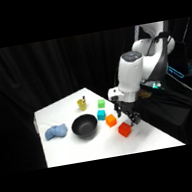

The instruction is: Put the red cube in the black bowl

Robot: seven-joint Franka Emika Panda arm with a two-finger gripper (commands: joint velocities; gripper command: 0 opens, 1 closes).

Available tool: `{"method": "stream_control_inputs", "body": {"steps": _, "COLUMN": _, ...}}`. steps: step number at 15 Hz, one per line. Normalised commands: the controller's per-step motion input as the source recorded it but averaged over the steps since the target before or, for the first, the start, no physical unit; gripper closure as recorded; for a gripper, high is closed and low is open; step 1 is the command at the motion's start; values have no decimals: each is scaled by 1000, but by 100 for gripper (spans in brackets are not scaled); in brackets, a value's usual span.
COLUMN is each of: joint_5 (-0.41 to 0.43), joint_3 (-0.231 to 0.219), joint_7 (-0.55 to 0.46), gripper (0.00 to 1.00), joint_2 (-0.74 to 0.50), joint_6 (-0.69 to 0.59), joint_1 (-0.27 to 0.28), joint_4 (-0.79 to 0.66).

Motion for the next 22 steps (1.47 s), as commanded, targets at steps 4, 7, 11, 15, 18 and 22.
{"method": "stream_control_inputs", "body": {"steps": 4, "joint_5": -143, "joint_3": -188, "joint_7": 173, "gripper": 0, "joint_2": 224, "joint_6": 238, "joint_1": 171, "joint_4": 85}}
{"method": "stream_control_inputs", "body": {"steps": 7, "joint_5": -23, "joint_3": -172, "joint_7": 92, "gripper": 0, "joint_2": 230, "joint_6": 238, "joint_1": 193, "joint_4": 116}}
{"method": "stream_control_inputs", "body": {"steps": 11, "joint_5": 63, "joint_3": -181, "joint_7": 28, "gripper": 0, "joint_2": 221, "joint_6": 235, "joint_1": 195, "joint_4": 134}}
{"method": "stream_control_inputs", "body": {"steps": 15, "joint_5": 136, "joint_3": -171, "joint_7": -31, "gripper": 0, "joint_2": 202, "joint_6": 218, "joint_1": 189, "joint_4": 123}}
{"method": "stream_control_inputs", "body": {"steps": 18, "joint_5": 199, "joint_3": -125, "joint_7": -86, "gripper": 0, "joint_2": 186, "joint_6": 186, "joint_1": 184, "joint_4": 115}}
{"method": "stream_control_inputs", "body": {"steps": 22, "joint_5": 202, "joint_3": -118, "joint_7": -117, "gripper": 25, "joint_2": 125, "joint_6": 149, "joint_1": 176, "joint_4": 90}}
